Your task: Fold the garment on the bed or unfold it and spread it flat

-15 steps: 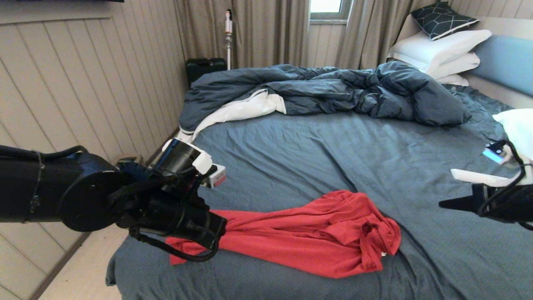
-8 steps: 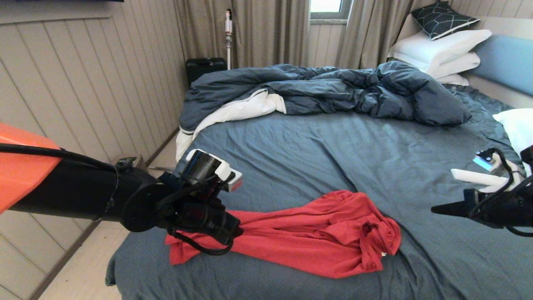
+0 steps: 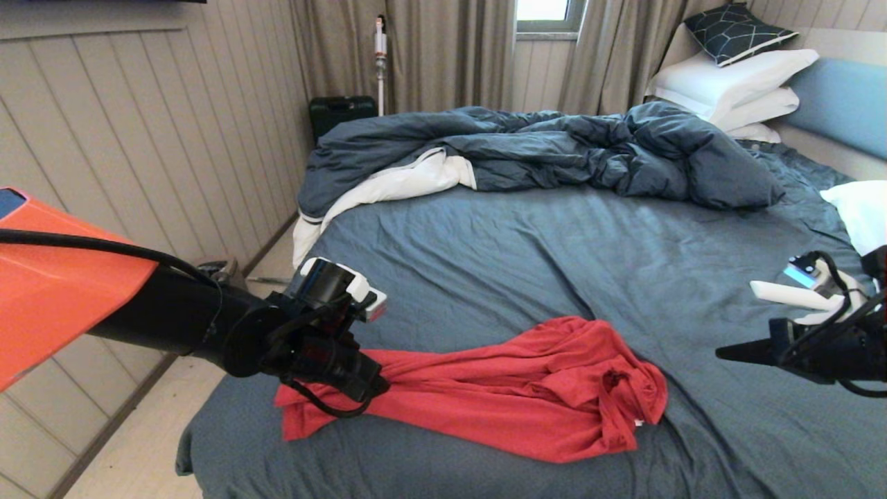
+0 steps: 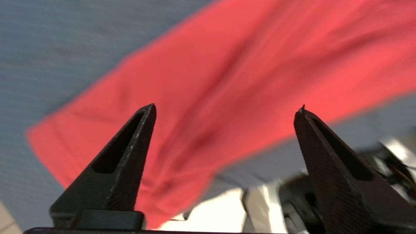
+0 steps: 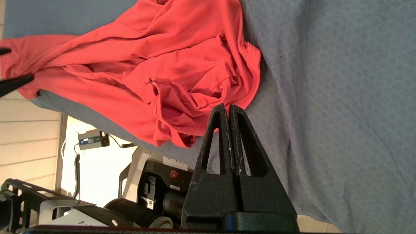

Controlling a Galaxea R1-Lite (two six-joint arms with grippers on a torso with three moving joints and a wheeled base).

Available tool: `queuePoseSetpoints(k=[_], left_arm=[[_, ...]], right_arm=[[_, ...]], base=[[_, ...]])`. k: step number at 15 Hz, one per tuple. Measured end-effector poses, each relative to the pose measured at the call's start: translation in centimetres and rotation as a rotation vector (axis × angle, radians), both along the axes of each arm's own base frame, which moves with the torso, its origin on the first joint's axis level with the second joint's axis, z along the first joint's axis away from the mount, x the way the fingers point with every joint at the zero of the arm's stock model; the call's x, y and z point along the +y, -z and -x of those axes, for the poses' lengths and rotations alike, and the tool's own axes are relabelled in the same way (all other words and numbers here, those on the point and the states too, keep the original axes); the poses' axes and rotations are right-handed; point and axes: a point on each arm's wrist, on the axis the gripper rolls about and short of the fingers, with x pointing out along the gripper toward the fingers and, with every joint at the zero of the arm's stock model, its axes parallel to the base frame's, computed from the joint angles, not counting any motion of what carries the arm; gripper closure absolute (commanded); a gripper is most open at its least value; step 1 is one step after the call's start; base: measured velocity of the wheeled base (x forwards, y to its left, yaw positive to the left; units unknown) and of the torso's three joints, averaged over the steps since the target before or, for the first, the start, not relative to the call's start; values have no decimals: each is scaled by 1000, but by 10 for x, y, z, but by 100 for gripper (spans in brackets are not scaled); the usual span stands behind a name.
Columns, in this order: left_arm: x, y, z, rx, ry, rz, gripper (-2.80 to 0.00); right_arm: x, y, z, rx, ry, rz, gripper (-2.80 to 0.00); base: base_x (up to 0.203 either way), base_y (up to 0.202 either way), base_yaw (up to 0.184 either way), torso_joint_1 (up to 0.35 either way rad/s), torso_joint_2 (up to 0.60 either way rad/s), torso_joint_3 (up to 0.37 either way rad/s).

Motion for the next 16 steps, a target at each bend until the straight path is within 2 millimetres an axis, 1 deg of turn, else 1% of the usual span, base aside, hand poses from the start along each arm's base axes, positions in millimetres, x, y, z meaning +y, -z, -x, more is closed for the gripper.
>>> queuePoseSetpoints(k=[2,7,10,11,16], left_arm=[[2,7,-7,-15,-11,0,-280],[3,18,-6,-11,2,-16,-280],[3,20,-7,-40,19,-17,-280],[3,22,-7,-44,20,-17,0],[1,28,-11,-54,9,-27,0]], right_arm=[[0,1,0,2,1,-3,0],[-2,3,-3,-4,0,0,0],[-2,5,-4,-13,1,4,0],[-2,6,-4,-10,0,3,0],[-3,7,-4,-7,4,1,0]], base=[[0,0,0,0,0,0],[0,0,0,0,0,0],[0,0,0,0,0,0],[0,0,0,0,0,0],[0,0,0,0,0,0]])
